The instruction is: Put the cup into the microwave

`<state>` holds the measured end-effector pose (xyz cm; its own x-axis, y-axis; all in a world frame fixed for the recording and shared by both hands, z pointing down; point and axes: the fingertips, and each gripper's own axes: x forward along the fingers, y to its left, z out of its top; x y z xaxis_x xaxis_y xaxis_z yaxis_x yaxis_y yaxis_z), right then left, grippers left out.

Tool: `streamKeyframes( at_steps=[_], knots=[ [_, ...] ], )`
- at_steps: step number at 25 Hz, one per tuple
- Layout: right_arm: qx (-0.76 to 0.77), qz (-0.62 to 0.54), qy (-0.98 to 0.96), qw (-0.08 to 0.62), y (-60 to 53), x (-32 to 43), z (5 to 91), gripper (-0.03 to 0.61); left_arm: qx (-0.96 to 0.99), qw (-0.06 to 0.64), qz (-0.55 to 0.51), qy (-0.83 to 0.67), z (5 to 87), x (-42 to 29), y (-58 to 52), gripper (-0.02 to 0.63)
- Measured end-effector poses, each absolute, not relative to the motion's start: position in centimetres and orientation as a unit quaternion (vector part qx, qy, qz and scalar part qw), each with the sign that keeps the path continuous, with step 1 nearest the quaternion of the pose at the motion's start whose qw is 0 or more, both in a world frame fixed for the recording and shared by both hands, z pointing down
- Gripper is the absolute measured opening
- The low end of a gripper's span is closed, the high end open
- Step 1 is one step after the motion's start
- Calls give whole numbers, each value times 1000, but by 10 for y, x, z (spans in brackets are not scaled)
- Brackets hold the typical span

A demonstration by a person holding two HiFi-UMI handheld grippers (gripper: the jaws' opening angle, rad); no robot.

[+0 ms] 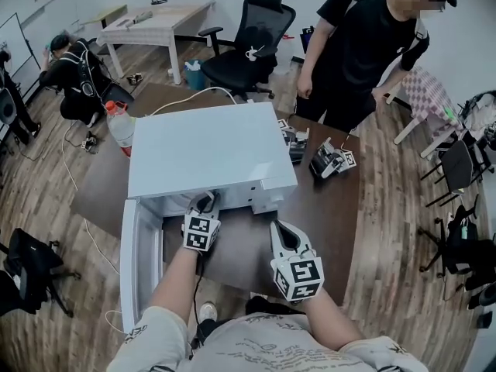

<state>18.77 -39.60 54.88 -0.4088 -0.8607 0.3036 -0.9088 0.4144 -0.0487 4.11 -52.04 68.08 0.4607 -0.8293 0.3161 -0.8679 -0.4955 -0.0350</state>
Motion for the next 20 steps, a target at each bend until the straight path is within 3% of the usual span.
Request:
streamKeyframes(
  at_steps=[4, 8, 20],
  knots=[
    [533, 100, -831, 126, -398, 188, 553, 11, 848, 62, 168, -499, 685, 43, -523, 40],
    [529, 100, -833, 127, -399, 184, 553, 9, 848, 65, 182, -494, 692, 45, -519, 112],
    [525, 90, -837, 126, -405, 172, 546, 9, 824, 95, 173, -532, 687, 17, -503, 112]
  ],
)
